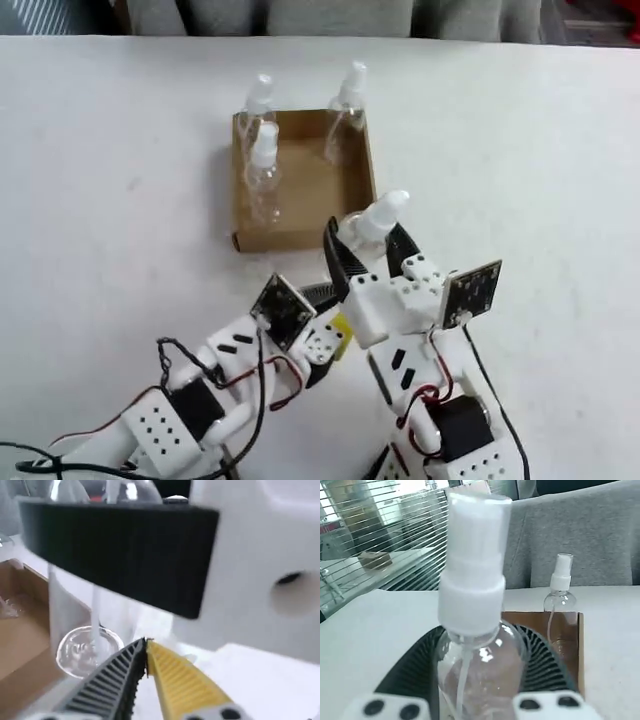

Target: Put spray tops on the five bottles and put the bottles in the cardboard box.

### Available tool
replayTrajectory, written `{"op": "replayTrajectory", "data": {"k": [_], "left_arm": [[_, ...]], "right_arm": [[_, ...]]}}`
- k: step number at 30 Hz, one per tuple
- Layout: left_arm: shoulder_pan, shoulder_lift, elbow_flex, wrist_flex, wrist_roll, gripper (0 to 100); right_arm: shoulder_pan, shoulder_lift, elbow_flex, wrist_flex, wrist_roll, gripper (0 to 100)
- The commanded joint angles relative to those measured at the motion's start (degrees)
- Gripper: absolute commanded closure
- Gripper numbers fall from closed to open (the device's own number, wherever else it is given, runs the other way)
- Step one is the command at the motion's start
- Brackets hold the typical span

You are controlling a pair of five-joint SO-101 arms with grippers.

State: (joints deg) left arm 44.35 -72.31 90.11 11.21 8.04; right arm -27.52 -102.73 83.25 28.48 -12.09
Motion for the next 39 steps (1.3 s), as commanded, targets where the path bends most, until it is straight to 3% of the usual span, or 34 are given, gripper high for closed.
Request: {"op": "replayTrajectory", "data": {"k": [1,18,23,31,39], "left_arm": [[-3.12,0.75,-3.69,-1.67,-0.35,98],[-4.18,0.31,-3.78,-1.49,-0.88,98],[-4.09,-7.69,-3.78,7.21,-0.88,98],[-4.09,-25.71,-3.78,24.7,-4.84,98],[-14.2,-29.85,-3.78,27.25,-5.36,98]], "right_arm": [[0.31,-0.48,-3.34,0.31,-0.18,98.3],[0.31,-0.4,-0.97,-1.27,1.93,98.3],[2.68,-0.4,4.66,-11.03,4.22,98.3],[2.95,-0.4,4.84,-12.35,6.68,98.3],[3.12,0.84,3.08,-14.29,7.56,98.3]]}}
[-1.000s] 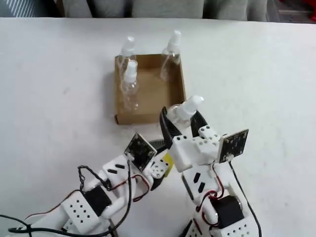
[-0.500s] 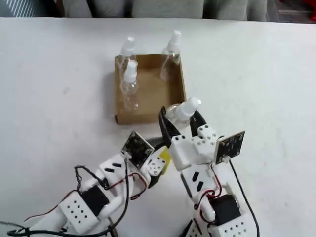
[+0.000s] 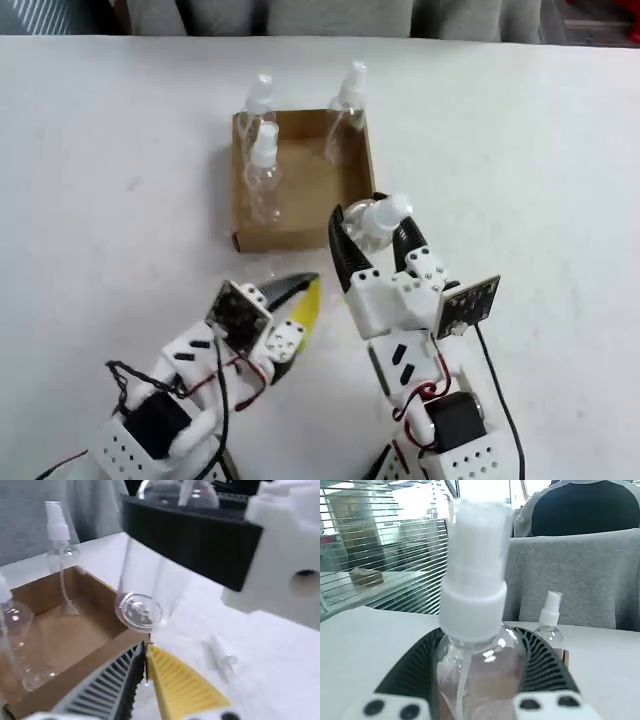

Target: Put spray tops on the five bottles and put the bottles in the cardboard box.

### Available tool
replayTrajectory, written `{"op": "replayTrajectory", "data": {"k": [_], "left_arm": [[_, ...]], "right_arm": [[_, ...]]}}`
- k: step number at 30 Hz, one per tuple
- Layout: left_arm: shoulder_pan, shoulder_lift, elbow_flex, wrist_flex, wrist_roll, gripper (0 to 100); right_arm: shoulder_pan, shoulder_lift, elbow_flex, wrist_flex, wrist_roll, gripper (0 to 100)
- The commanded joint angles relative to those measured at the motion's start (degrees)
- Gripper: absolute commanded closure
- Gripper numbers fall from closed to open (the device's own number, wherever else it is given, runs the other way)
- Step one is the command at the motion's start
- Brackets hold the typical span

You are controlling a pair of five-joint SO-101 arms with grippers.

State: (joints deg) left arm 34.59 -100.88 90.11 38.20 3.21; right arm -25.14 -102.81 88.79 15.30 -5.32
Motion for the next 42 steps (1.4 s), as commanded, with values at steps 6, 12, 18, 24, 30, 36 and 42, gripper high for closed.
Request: {"op": "replayTrajectory", "data": {"k": [6,12,18,24,30,36,42], "left_arm": [[-13.76,-1.27,-3.96,0.35,-0.44,98],[-29.05,-1.54,-1.41,0.26,-0.44,98],[-39.69,-1.63,3.34,0.26,-0.53,98],[-46.9,-1.54,7.03,-3.43,-0.88,98],[-47.78,-1.54,7.03,-3.34,-0.88,98],[-47.87,-1.45,7.03,-3.34,-0.97,98],[-47.87,-1.45,7.03,-3.34,-0.97,98]], "right_arm": [[0.92,14.29,-10.11,-1.54,0.35,98.3],[1.71,25.54,-14.51,-7.43,0.26,98.3],[3.03,34.86,-14.59,-16.4,0.7,98.3],[5.76,46.55,-16.7,-25.63,0.53,98.3],[6.73,59.47,-25.49,-25.98,0.26,98.3],[6.73,69.85,-33.05,-26.68,0.26,98.3],[6.73,79.87,-34.55,-38.55,0.44,98.3]]}}
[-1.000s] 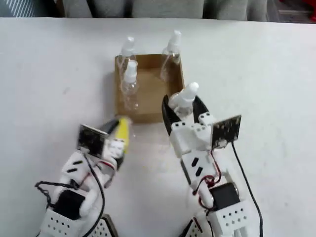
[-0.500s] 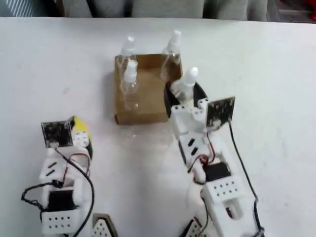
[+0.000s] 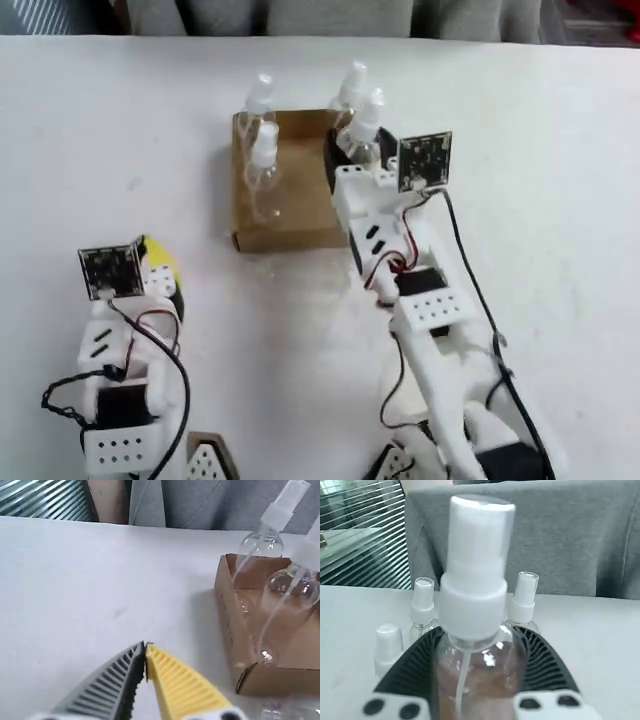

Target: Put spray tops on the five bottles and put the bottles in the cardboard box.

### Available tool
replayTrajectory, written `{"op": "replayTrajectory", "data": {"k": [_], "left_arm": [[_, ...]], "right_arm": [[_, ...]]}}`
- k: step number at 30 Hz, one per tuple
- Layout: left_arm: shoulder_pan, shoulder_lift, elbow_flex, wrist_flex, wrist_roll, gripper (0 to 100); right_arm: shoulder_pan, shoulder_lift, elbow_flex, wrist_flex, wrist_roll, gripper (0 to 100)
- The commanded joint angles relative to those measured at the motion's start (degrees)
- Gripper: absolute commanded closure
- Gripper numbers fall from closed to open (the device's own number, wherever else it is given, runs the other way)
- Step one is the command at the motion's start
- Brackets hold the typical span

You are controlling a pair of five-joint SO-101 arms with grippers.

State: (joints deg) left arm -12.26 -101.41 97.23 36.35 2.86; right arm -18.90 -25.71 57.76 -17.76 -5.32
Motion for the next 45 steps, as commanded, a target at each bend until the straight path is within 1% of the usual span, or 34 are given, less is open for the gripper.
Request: {"op": "replayTrajectory", "data": {"k": [1,4,15,19,24,33,45], "left_arm": [[-1.01,-0.92,-0.09,-1.49,-0.62,98],[-1.01,-0.84,-0.09,-1.49,-0.62,98],[-1.01,-0.84,-0.09,-1.49,-0.62,98],[-1.01,-0.84,-0.09,-1.49,-0.62,98],[-1.01,-0.84,-0.09,-1.49,-0.62,98],[-1.1,-0.84,-0.09,-1.49,-0.62,98],[-1.1,-0.84,-0.09,-1.58,-0.62,98]], "right_arm": [[0.48,4.26,-3.52,-6.81,0.53,98.3],[0.48,8.84,-4.66,-8.84,0.62,98.3],[1.45,22.99,-13.1,-9.27,0.26,98.3],[1.45,25.45,-14.15,-9.63,0.26,98.3],[1.45,29.05,-13.89,-17.63,0.35,98.3],[1.54,35.38,-14.15,-23.96,0.79,98.3],[3.38,40.48,-18.55,-24.13,0.79,98.3]]}}
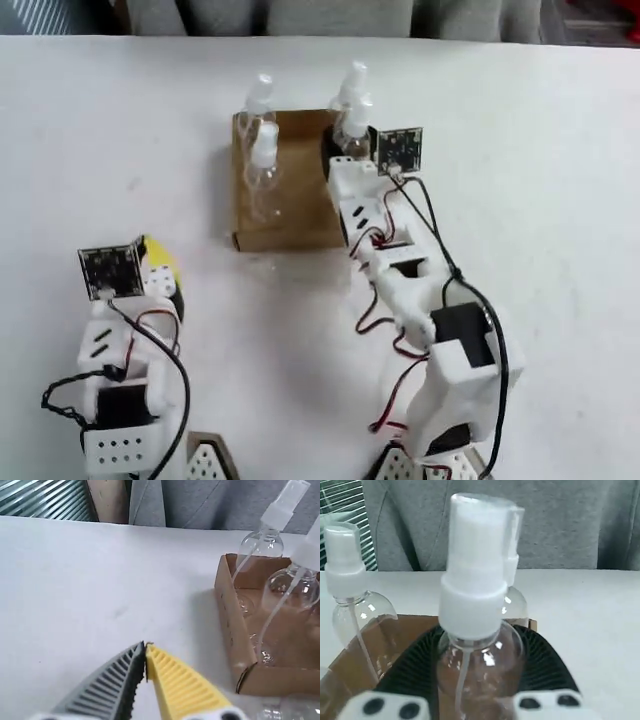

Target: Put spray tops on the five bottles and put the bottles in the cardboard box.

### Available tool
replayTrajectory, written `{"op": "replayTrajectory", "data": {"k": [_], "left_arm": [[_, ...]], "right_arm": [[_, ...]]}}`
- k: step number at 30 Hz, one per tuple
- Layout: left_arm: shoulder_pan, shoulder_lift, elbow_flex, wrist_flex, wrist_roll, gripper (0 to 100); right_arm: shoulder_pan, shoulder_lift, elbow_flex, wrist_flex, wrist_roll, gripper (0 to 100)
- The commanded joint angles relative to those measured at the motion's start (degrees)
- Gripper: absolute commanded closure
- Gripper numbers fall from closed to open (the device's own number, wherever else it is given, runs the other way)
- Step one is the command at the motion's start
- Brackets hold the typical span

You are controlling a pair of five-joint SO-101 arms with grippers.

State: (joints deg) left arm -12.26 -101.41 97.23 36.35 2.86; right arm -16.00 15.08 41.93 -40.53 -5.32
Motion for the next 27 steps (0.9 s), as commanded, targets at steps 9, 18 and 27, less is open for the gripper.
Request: {"op": "replayTrajectory", "data": {"k": [9,18,27], "left_arm": [[-1.1,-0.84,-0.09,-1.58,-0.62,98],[-1.1,-0.84,-0.09,-1.58,-0.62,98],[-1.1,-0.84,-0.09,-1.58,-0.62,98]], "right_arm": [[0.48,0.31,-3.43,-1.27,0.79,98.3],[0.04,0.4,-3.43,-1.19,0.79,98.3],[0.13,0.4,-5.71,4.35,0.62,98.3]]}}
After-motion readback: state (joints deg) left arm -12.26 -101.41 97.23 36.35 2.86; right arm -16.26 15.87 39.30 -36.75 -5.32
